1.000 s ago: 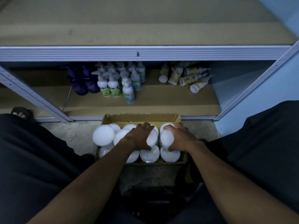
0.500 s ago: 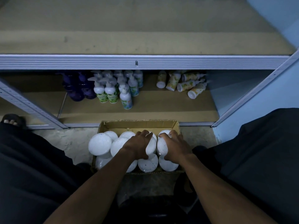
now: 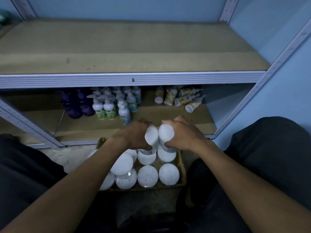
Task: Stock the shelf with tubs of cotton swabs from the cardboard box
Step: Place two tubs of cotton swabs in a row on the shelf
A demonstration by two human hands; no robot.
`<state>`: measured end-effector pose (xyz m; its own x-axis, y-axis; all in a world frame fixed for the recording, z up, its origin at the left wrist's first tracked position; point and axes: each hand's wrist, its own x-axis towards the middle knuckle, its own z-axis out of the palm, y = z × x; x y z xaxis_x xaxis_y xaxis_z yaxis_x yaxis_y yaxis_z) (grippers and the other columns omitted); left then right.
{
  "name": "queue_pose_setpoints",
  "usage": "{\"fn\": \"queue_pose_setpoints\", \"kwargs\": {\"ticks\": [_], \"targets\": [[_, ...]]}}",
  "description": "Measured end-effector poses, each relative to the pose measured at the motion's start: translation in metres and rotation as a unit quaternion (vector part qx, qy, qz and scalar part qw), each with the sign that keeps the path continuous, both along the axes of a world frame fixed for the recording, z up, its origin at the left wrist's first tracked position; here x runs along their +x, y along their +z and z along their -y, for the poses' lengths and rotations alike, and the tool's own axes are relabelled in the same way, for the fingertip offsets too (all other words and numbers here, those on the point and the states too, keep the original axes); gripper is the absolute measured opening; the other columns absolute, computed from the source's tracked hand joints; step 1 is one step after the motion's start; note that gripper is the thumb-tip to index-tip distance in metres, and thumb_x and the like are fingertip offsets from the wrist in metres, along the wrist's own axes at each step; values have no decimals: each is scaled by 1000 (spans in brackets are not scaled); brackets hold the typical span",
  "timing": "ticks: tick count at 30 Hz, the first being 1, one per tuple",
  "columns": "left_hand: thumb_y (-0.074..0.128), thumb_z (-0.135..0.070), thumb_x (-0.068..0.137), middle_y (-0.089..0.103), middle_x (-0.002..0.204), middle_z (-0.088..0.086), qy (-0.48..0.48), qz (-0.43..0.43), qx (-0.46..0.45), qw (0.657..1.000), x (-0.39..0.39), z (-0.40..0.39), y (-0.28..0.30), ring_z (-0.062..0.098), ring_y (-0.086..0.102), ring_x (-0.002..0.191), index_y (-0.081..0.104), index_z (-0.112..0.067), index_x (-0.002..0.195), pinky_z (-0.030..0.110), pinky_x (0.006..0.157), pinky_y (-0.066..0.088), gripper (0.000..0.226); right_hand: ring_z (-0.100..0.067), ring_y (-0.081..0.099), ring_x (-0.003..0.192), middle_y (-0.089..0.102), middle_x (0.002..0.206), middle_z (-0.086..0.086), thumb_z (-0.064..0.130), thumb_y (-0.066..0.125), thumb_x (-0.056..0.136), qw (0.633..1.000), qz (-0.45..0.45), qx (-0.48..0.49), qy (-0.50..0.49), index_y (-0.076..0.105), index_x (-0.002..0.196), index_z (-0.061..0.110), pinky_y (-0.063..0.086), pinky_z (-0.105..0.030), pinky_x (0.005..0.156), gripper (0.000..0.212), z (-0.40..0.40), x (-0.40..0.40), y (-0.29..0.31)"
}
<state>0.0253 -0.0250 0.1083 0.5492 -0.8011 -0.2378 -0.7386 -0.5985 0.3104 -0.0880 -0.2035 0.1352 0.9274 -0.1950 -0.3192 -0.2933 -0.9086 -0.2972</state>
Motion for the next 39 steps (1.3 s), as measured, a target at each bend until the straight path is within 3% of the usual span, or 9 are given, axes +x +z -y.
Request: {"fn": "queue_pose_setpoints", "kwargs": {"ticks": [7,12,17,21,24,29,34,39], "targets": [[81,-60,61,56,128,2,-5,37,3,999,9,9,82,22,56,109,54,-20,129,39,89,51,83,-26,36,134,37,144,-2,47,79,72,997,73,-4,3,37,149,45,39,-35,96,88,14,-2,74],[80,-63,62,61,126,0,-16,87,11,996,14,19,159,22,56,112,57,-21,129,38,95,48,82,-31,41,130,41,138,-4,55,80,67,995,98,-22,13,40,146,48,45,-46,100,88,25,4,129],[80,-67,58,62,125,-5,0,119,6,993,25,31,221,21,58,108,59,-27,129,30,87,47,84,-26,48,130,51,143,-5,67,75,52,986,155,-58,19,48,141,47,45,-38,101,96,37,18,183],[77,-65,65,62,128,-2,-1,135,5,991,34,46,261,23,57,114,62,-20,127,36,97,47,78,-17,48,133,51,147,7,53,83,66,982,181,-55,10,52,142,38,41,-31,102,84,46,27,221],[76,-67,62,66,123,2,0,133,11,991,40,59,281,26,60,113,67,-17,117,44,100,48,75,-14,49,131,52,146,11,49,85,69,980,190,-53,1,55,140,36,39,-27,100,79,54,32,239],[78,-62,62,68,119,1,0,152,3,988,54,78,304,26,62,110,68,-18,113,45,97,50,68,-16,50,130,54,142,16,56,81,67,977,203,-63,-28,58,135,44,42,-32,103,73,67,40,257],[81,-54,67,62,128,-4,-13,148,-18,989,71,101,304,20,57,114,61,-22,127,32,98,47,70,-17,52,126,60,136,10,53,80,68,970,224,-73,-55,64,124,42,45,-33,101,60,80,55,254],[83,-50,69,57,132,-6,-26,127,-26,991,83,122,285,14,52,106,54,-24,136,21,82,36,77,-19,50,125,53,132,1,46,82,70,968,222,-70,-89,66,119,36,45,-33,100,53,96,68,234]]}}
